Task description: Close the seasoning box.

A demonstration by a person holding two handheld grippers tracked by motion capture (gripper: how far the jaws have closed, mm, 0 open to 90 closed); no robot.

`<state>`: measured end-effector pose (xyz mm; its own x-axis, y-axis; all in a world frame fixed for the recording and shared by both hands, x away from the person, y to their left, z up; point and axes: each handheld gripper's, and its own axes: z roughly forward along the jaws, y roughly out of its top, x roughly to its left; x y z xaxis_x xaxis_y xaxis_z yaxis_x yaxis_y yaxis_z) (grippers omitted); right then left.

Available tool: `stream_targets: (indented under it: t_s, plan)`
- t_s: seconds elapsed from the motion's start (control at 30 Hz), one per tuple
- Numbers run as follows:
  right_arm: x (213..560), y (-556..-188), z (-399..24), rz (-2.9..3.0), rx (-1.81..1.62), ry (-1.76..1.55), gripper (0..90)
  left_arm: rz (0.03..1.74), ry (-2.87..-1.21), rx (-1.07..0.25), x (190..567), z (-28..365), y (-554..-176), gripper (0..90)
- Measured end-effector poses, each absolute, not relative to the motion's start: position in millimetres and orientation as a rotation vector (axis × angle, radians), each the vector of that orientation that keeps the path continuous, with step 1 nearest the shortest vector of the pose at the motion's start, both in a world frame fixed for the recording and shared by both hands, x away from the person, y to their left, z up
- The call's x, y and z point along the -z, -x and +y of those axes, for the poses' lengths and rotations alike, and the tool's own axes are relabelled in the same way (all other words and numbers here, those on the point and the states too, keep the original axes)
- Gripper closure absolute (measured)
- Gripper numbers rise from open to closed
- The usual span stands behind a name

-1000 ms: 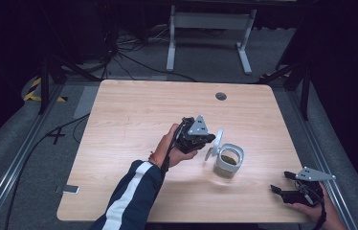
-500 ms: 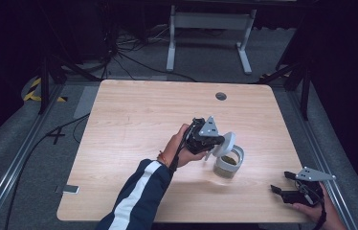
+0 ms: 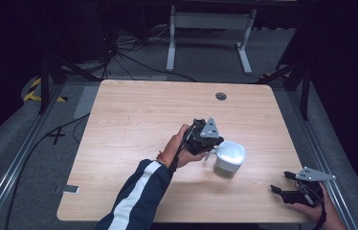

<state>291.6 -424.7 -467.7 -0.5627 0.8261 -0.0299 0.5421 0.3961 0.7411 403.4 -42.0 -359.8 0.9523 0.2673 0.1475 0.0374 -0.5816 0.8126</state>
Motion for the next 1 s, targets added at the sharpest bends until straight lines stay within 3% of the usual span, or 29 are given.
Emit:
stream_targets:
  t_s: [0.33,0.6,0.83,1.0]
  plan:
    - [467.7,-291.5,-424.7,2.264,-0.983,-1.178,17.7,0.307,-2.219,-0.419,361.3,6.0,-397.1,79.6]
    - [467.7,-291.5,-424.7,2.264,-0.985,-1.179,17.7,0.414,-2.294,-0.529,372.4,56.1,-381.8,56.6]
    - [467.7,-290.6,-425.4,2.264,-0.983,-1.177,17.7,0.521,-2.337,-0.564,392.5,104.7,-367.6,46.5]
    - [467.7,-290.5,-425.5,2.263,-0.982,-1.176,17.7,0.584,-2.344,-0.567,408.7,132.9,-359.4,34.0]
